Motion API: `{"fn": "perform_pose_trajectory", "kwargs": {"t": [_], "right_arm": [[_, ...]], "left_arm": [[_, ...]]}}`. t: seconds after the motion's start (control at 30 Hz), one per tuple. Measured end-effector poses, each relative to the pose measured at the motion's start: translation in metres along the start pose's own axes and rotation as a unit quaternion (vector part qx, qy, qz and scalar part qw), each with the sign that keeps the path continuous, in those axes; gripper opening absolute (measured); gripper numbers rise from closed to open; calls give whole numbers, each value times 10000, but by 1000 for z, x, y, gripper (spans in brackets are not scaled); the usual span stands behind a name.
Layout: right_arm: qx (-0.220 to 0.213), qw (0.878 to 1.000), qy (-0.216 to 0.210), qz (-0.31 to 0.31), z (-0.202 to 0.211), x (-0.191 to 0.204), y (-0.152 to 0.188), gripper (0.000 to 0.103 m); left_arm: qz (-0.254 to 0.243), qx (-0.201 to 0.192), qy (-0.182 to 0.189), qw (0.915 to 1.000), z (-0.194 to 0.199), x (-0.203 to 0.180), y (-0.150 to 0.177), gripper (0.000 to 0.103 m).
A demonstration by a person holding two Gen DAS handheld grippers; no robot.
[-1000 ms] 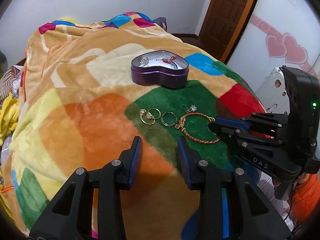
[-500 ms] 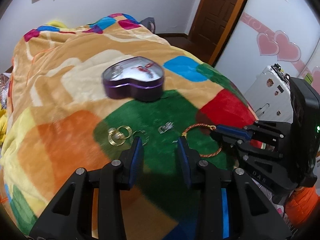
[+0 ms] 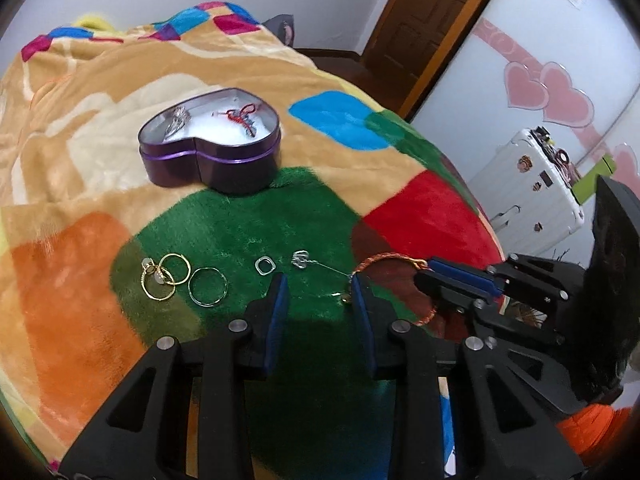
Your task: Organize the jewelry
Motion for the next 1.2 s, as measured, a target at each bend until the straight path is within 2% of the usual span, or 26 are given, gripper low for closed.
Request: {"fn": "perform_pose_trajectory", "kwargs": {"t": [0.27, 0.37, 0.43, 0.5, 0.83, 1.13, 1.2], "right_arm": [[-50, 10000, -22, -13, 1, -1, 1, 8], [-65, 10000, -48, -29, 1, -2, 2, 8], [-72, 10000, -54, -26, 2, -2, 3, 8], [-72, 10000, -60, -29, 2, -2, 2, 8], [-108, 9998, -72, -148, 5, -4, -2, 8], [-290, 9993, -118, -187, 14, 0, -17, 8], [-311, 9994, -117, -129, 15, 4, -21, 8]], "left_arm": [[190, 47, -73, 9998, -12, 3, -10, 31], [237, 65, -159, 9996, -17, 6, -12, 23], [245, 67, -236, 9994, -19, 9, -12, 12], [241, 44, -256, 9994, -20, 10, -12, 9], [-120, -270, -205, 9994, 6, -10, -15, 8], [-82, -739, -193, 9970, 48, -12, -23, 8], [-72, -822, -98, 9965, 57, -13, -26, 8]]}}
Point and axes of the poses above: each gripper's, at about its wrist camera, not at the fingertips, and z roughly against the way its jaws point, x to its left, y to its underside, the point moved 10 cm from there along -z, roughly the way its jaws point, and after that the axes turned 1 degree about z, right-handed, at the moved point
